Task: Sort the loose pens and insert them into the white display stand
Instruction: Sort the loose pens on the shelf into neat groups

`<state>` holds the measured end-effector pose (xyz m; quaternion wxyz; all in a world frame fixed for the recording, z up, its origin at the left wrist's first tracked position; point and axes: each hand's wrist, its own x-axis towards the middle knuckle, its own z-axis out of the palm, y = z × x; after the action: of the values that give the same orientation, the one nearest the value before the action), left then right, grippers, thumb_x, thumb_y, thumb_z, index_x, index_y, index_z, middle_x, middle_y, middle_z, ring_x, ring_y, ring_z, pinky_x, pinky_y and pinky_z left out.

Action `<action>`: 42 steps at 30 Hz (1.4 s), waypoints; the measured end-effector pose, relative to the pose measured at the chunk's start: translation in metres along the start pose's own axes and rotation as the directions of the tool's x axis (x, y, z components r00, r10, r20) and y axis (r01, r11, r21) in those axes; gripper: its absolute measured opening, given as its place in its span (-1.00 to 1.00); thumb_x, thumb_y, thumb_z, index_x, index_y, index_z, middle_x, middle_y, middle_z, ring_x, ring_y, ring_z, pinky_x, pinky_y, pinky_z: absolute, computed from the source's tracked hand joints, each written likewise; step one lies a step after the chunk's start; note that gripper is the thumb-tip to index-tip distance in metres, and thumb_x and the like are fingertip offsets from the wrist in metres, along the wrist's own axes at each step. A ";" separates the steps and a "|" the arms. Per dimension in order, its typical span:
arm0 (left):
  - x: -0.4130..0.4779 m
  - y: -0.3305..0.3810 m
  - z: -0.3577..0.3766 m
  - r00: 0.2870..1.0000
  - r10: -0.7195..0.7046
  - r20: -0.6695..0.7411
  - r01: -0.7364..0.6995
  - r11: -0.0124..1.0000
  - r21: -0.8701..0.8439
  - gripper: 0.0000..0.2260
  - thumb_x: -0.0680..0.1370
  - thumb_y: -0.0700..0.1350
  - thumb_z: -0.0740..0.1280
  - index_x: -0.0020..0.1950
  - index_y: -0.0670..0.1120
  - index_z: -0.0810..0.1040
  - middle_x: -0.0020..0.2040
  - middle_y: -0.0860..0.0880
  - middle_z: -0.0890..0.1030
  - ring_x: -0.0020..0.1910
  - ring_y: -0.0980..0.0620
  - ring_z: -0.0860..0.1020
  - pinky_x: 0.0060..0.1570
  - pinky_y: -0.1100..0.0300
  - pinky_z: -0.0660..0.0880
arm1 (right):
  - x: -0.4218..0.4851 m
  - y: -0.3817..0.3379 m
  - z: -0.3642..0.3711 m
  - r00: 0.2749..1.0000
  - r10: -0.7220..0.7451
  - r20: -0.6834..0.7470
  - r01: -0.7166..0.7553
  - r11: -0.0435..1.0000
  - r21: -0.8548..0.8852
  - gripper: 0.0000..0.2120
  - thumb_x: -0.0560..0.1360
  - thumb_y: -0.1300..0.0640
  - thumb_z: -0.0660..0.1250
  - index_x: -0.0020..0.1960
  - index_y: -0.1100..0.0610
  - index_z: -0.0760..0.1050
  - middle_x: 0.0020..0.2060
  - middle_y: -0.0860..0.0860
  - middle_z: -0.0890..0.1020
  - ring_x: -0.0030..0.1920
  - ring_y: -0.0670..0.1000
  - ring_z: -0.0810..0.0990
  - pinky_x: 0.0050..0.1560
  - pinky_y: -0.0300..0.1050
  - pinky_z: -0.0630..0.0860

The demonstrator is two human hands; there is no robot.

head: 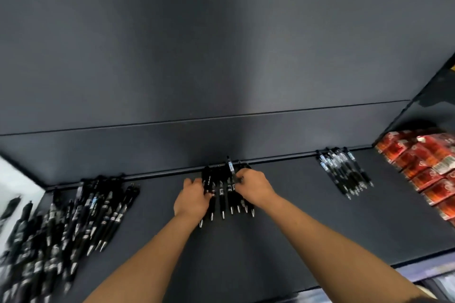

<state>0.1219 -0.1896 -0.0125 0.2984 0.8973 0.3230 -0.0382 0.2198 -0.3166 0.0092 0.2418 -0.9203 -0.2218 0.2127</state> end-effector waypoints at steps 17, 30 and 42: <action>-0.028 -0.066 -0.046 0.992 0.013 -0.127 -0.001 0.995 0.098 -0.77 0.56 -0.09 0.23 0.19 -0.06 0.50 0.12 -0.09 0.49 0.16 -0.10 0.49 0.09 0.02 0.48 | 0.002 -0.071 0.047 0.975 -0.141 0.172 0.151 0.988 -0.043 -0.84 0.43 0.11 0.31 -0.29 0.08 0.38 -0.24 0.06 0.54 -0.14 0.10 0.55 -0.14 -0.13 0.46; -0.047 -0.167 -0.104 0.969 0.090 -0.230 -0.006 0.940 0.342 -0.73 0.56 -0.06 0.21 0.26 0.00 0.45 0.17 -0.03 0.45 0.17 -0.08 0.42 0.02 0.06 0.43 | -0.029 -0.155 0.122 0.967 -0.105 0.234 0.103 0.994 0.019 -0.66 0.46 0.19 0.33 0.20 0.18 0.38 0.00 0.16 0.59 -0.08 0.17 0.64 0.00 0.08 0.60; -0.043 -0.172 -0.106 0.974 0.201 -0.106 -0.111 0.826 0.552 -0.61 0.48 0.17 0.29 0.17 -0.04 0.53 0.20 -0.05 0.41 0.21 -0.10 0.36 0.14 0.04 0.35 | -0.037 -0.165 0.148 0.991 0.011 0.133 -0.019 0.998 0.061 -0.43 0.46 0.17 0.34 0.41 0.05 0.21 0.06 0.17 0.58 -0.03 0.21 0.63 0.02 0.09 0.59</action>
<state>-0.0291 -0.0488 -0.0028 0.0074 0.9685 0.2470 -0.0317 0.0652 -0.1543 -0.0082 0.2536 -0.8979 -0.2238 0.2818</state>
